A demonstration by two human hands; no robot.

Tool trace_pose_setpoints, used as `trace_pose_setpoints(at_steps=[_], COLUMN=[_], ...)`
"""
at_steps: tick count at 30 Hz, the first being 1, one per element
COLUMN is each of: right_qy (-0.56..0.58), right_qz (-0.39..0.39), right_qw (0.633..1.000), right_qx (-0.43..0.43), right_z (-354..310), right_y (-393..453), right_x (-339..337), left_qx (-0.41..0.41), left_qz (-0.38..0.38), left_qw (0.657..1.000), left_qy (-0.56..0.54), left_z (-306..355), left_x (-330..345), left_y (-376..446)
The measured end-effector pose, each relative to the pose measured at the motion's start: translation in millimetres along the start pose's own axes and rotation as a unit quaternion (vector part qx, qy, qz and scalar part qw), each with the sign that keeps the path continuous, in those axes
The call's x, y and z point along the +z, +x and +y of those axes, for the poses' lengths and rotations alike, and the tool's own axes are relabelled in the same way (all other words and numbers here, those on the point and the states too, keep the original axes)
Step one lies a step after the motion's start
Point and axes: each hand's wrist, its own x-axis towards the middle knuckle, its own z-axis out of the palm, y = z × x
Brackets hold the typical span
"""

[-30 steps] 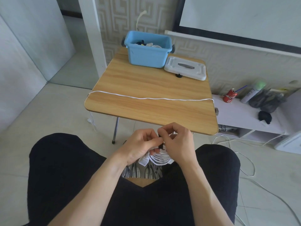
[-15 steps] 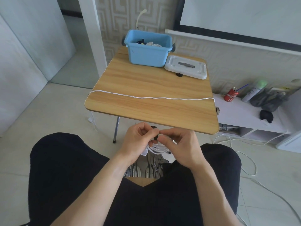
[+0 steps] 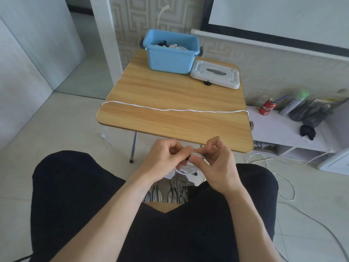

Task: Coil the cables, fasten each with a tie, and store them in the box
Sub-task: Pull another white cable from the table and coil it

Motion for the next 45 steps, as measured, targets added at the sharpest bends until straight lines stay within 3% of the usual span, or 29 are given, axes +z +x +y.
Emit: trace_pose_setpoints(at_steps=[5,9,13,18,25,28,33,36,39,42,45], right_qy=[-0.032,-0.089,-0.114,-0.137,-0.040,0.056,0.128,0.109,0.002,-0.072,-0.061], right_qz=[-0.011,-0.020,-0.038,-0.118,0.005,0.026,0.010,-0.050,-0.119,-0.123,-0.102], right_qw=[0.999,0.995,0.993,0.983,0.999,0.998,0.987,0.987,0.990,0.989,0.993], right_qx=[0.009,0.026,0.016,-0.037,-0.018,0.020,0.098,0.106,0.070,0.031,0.021], right_z=[8,10,2,-10,-6,-2,0,3,2,-3,-9], right_y=[-2,-2,4,6,14,19,28,38,51,62,73], right_x=[4,11,9,8,24,28,29,20,4,1,1], left_qx=[-0.020,-0.028,-0.049,-0.046,-0.037,-0.011,-0.004,0.008,-0.011,-0.013,0.001], left_qz=[-0.051,-0.114,-0.073,-0.052,-0.035,-0.033,-0.097,-0.092,-0.102,-0.119,-0.118], left_qw=[0.989,0.953,0.989,0.996,0.998,0.999,0.995,0.996,0.994,0.991,0.991], left_qy=[0.141,0.279,0.121,0.060,0.035,0.030,-0.014,0.001,0.021,0.059,0.061], left_z=[0,5,-8,-7,-1,0,2,-8,-13,-7,3], left_x=[-3,1,-3,-10,-4,-7,-6,-13,-18,-19,-20], left_y=[3,-1,-6,-5,-1,2,0,9,15,25,37])
